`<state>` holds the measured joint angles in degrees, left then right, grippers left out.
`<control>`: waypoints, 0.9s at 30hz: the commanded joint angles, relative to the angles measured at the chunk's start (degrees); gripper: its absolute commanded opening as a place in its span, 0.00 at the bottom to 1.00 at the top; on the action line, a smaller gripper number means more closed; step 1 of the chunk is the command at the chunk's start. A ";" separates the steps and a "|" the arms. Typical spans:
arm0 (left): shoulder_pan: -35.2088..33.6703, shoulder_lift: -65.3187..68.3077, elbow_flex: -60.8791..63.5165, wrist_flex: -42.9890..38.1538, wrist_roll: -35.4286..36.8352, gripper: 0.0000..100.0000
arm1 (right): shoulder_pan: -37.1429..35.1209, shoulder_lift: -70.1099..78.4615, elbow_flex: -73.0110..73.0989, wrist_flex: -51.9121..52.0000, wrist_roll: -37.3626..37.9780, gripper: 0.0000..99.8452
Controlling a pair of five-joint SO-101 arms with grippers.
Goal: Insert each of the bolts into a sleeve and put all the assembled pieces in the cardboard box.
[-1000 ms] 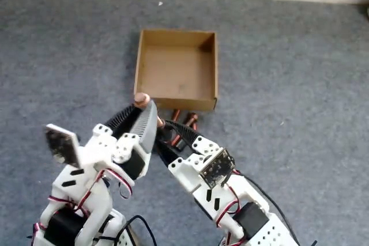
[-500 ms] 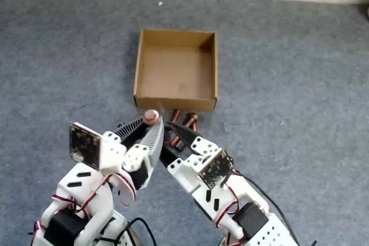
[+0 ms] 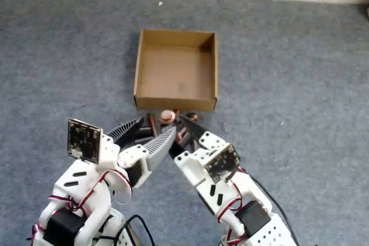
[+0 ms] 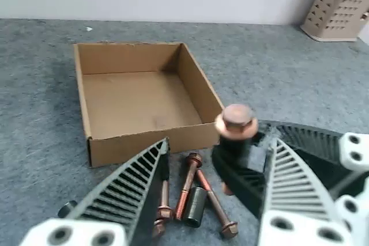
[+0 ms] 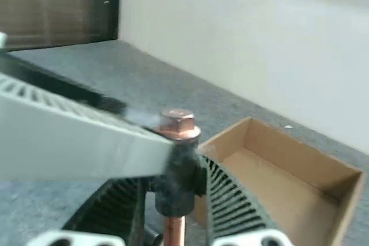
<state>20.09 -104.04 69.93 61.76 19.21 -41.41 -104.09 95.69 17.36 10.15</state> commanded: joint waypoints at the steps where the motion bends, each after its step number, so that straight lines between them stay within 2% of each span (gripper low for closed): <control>1: -4.97 -0.22 -2.07 0.26 -0.88 0.28 | 3.12 -0.75 5.93 -0.66 -0.09 0.00; 6: -13.32 -0.22 -2.24 0.70 -0.97 0.28 | 5.23 -1.01 5.93 3.30 -0.09 0.00; 10: -19.30 -0.22 -2.24 7.82 -0.97 0.27 | 8.40 -1.01 5.93 3.38 -0.09 0.00; 12: -22.20 -0.22 -2.24 11.78 -1.23 0.23 | 9.63 -1.01 5.93 3.30 -0.26 0.00; 16: -29.14 -0.22 -1.80 18.11 -1.32 0.11 | 11.65 -0.84 5.49 5.05 -8.35 0.00; 19: -35.03 -0.22 0.22 17.49 -1.32 0.01 | 12.35 -1.01 4.79 8.04 -9.14 0.00; 22: -38.02 -0.22 3.38 15.30 -1.32 0.02 | 12.44 -0.75 2.59 8.75 -9.23 0.00; 27: -38.20 -0.22 13.93 9.41 -1.41 0.01 | 12.44 -0.75 -1.54 14.99 -9.23 0.01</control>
<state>-17.36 -104.13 79.52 75.47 18.51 -29.63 -104.09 95.60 30.02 1.71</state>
